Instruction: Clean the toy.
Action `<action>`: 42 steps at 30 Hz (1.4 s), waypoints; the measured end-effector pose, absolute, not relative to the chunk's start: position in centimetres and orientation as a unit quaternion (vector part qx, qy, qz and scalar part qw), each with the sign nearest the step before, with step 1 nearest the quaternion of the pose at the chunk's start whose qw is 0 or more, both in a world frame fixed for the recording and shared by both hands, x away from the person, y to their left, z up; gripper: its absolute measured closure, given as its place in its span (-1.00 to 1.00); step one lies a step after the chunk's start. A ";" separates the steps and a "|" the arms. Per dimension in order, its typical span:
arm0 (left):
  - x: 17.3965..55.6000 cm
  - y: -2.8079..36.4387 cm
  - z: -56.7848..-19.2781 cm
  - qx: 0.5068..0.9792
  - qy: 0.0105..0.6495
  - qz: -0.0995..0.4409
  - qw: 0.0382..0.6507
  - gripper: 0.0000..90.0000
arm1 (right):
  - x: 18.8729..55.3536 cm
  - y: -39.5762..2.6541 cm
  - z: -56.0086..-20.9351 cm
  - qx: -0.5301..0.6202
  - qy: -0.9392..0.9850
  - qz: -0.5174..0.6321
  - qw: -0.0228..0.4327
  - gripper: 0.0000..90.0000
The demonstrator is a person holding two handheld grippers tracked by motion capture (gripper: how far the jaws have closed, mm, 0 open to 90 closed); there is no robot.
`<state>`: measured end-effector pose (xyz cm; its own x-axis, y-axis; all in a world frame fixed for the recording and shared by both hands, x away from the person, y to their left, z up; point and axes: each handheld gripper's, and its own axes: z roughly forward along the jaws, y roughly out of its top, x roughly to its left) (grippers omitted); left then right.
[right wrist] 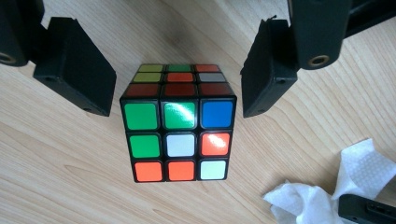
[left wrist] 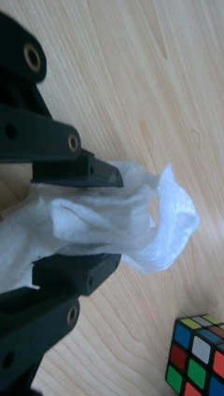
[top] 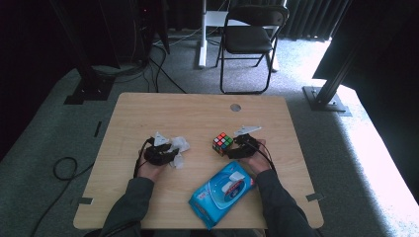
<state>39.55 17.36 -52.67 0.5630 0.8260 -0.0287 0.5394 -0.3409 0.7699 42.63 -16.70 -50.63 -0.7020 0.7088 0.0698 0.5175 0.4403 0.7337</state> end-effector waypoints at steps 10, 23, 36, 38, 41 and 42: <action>39.5 17.9 -52.4 0.787 0.440 0.190 0.388 -0.13 | 42.2 -17.0 -50.1 0.361 0.834 0.396 0.130 -0.41; 39.1 19.1 -52.2 0.780 0.453 0.184 0.390 -0.38 | 41.5 -18.7 -50.2 0.371 0.822 0.411 0.135 -0.45; 37.9 20.6 -51.4 0.770 0.458 0.192 0.401 -0.40 | 40.8 -21.0 -50.6 0.394 0.806 0.413 0.158 -0.46; 37.8 20.7 -51.3 0.768 0.459 0.195 0.401 -0.42 | 40.8 -21.3 -50.6 0.399 0.802 0.415 0.161 -0.46; 37.6 21.0 -51.1 0.764 0.461 0.199 0.405 -0.42 | 40.5 -21.8 -50.7 0.406 0.795 0.420 0.162 -0.46; 37.5 21.1 -51.1 0.763 0.462 0.200 0.405 -0.42 | 40.4 -22.0 -50.8 0.408 0.794 0.421 0.162 -0.46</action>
<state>37.54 21.05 -51.09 0.4926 0.8675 -0.0691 0.5436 -0.2448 0.8029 40.44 -21.97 -50.76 -0.6148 0.7841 0.0856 0.5104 0.3127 0.8010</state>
